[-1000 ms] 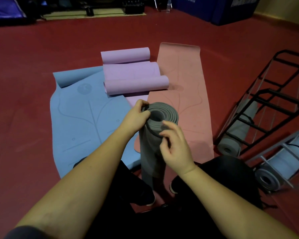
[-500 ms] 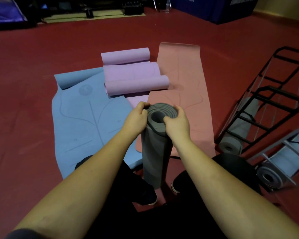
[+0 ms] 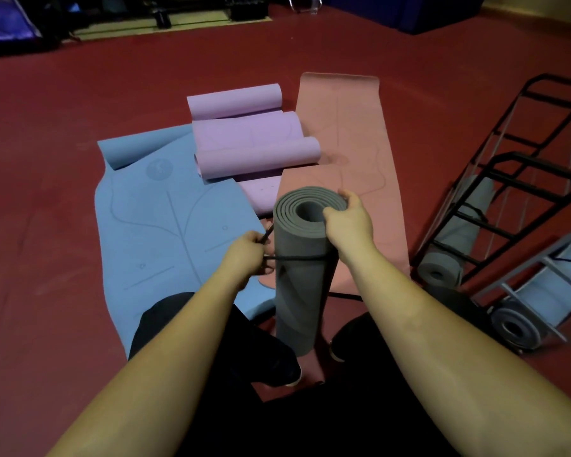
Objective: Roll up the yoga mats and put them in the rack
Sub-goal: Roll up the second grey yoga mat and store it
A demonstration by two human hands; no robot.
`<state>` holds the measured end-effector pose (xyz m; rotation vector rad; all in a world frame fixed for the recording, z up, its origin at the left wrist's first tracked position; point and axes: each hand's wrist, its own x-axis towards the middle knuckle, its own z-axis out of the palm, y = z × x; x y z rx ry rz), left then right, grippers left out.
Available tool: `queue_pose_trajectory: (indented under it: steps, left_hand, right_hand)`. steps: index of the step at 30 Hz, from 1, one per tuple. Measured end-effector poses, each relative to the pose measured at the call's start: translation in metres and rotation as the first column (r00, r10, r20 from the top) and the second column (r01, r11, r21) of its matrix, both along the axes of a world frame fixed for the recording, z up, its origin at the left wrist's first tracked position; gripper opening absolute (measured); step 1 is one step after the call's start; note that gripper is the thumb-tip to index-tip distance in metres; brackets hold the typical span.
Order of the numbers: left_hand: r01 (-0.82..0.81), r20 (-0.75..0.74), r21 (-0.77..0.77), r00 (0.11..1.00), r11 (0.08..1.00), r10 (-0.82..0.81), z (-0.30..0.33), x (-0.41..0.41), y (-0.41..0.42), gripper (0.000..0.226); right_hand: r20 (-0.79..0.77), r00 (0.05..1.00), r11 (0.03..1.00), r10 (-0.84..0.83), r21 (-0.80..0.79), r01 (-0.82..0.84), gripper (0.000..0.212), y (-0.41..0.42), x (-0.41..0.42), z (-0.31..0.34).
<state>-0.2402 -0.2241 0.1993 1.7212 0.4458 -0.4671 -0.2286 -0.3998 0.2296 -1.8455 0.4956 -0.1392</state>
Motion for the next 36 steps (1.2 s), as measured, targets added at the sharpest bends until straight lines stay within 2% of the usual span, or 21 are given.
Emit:
queue_pose_trajectory:
  steps: [2,4,6,8,11,13,16,20,22,25,26,28,30,33,36]
  left_hand:
    - [-0.095,-0.053,-0.068,0.994,0.993,0.092,-0.019,-0.001,0.001,0.013]
    - [-0.218,0.016,-0.078,0.975,0.973,0.220,-0.025,0.007,0.000,0.010]
    - [-0.261,0.141,-0.134,0.950,0.956,0.279,-0.015,0.010,-0.011,0.028]
    - [-0.262,0.139,-0.306,0.939,0.915,0.316,-0.001,0.011,-0.025,0.049]
    - [-0.285,0.090,-0.450,0.928,0.846,0.360,0.001,0.015,-0.037,0.063]
    - [-0.328,0.064,-0.441,0.917,0.836,0.394,-0.007,0.024,-0.037,0.064]
    - [-0.347,0.007,-0.364,0.927,0.865,0.375,-0.009,0.035,-0.036,0.059]
    - [-0.299,-0.111,-0.194,0.953,0.934,0.282,-0.028,0.053,-0.030,0.029]
    - [-0.308,-0.096,-0.136,0.950,0.941,0.297,-0.032,0.066,-0.027,0.027]
    - [-0.332,0.071,-0.277,0.929,0.902,0.364,-0.019,0.087,-0.033,0.046]
    - [-0.325,0.084,-0.341,0.924,0.882,0.373,-0.016,0.094,-0.038,0.049]
    - [-0.317,0.076,-0.353,0.928,0.880,0.364,-0.022,0.102,-0.045,0.055]
    - [-0.317,0.034,-0.278,0.940,0.907,0.339,-0.035,0.105,-0.048,0.054]
    - [-0.358,-0.125,-0.212,0.933,0.910,0.338,-0.060,0.107,-0.051,0.039]
    - [-0.330,-0.206,-0.201,0.935,0.922,0.289,-0.087,0.103,-0.053,0.028]
  right_hand:
    - [0.024,0.999,1.000,0.023,0.016,-0.024,0.054,0.003,-0.001,-0.001]
    - [0.056,0.998,0.999,0.018,0.039,-0.021,0.053,0.003,-0.001,-0.002]
    - [0.043,0.999,0.979,-0.022,0.203,0.013,0.048,0.001,0.000,-0.007]
    - [-0.025,1.000,0.918,-0.017,0.396,0.026,0.037,0.001,-0.002,-0.016]
    - [-0.072,0.997,0.836,-0.004,0.547,0.043,0.058,0.005,-0.007,-0.038]
    - [-0.122,0.992,0.840,-0.019,0.536,0.082,0.066,0.006,-0.001,-0.051]
    - [-0.175,0.984,0.891,0.032,0.451,0.051,0.064,0.004,0.007,-0.063]
    - [-0.259,0.962,0.907,0.092,0.419,0.026,0.047,-0.004,0.017,-0.082]
    - [-0.249,0.966,0.907,0.073,0.419,0.040,0.035,-0.009,0.031,-0.075]
    - [-0.086,0.996,0.853,-0.015,0.518,0.058,0.040,-0.010,0.062,-0.061]
    - [-0.047,0.998,0.841,-0.028,0.539,0.049,0.045,-0.008,0.071,-0.058]
    - [-0.048,0.999,0.872,0.001,0.490,0.023,0.062,-0.001,0.081,-0.064]
    - [-0.131,0.991,0.896,0.000,0.440,0.058,0.067,-0.002,0.081,-0.084]
    - [-0.308,0.951,0.883,0.024,0.453,0.124,0.056,-0.007,0.072,-0.124]
    - [-0.408,0.913,0.870,0.014,0.455,0.190,0.042,-0.012,0.068,-0.148]
